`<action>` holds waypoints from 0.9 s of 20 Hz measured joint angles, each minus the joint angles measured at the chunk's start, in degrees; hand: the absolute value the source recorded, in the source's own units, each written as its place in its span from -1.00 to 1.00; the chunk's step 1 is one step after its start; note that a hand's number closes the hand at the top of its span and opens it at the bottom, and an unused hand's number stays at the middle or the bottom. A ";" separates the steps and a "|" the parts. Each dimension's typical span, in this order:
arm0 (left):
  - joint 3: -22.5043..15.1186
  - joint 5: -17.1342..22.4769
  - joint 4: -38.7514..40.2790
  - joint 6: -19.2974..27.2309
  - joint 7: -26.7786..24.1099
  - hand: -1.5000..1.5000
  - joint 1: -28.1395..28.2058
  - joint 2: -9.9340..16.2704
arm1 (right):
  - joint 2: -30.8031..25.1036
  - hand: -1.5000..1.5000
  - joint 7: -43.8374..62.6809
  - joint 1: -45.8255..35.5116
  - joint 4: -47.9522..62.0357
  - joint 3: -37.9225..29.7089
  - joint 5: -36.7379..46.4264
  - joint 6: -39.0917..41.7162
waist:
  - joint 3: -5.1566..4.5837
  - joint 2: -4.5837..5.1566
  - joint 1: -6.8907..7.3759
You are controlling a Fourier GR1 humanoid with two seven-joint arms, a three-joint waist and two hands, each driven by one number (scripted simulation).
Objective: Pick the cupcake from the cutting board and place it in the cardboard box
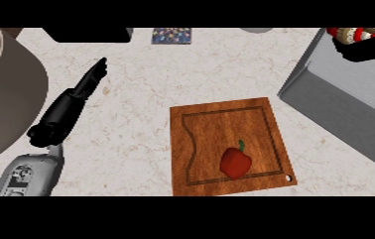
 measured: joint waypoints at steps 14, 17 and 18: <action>0.11 -0.04 0.13 -1.23 0.37 0.00 -1.44 -0.61 | -13.64 1.00 -16.98 -7.86 35.57 1.05 5.52 11.14 | 0.05 0.59 1.49; 0.21 -0.70 1.48 -1.24 -1.12 0.00 -1.61 -0.53 | -15.46 1.00 -20.17 -9.34 41.58 2.93 7.89 13.47 | 0.06 0.69 1.56; 0.48 -0.46 1.18 -1.53 -1.30 0.00 -1.29 -0.26 | -15.96 -1.00 -21.14 -9.59 43.57 3.47 8.65 14.07 | 0.05 0.67 1.69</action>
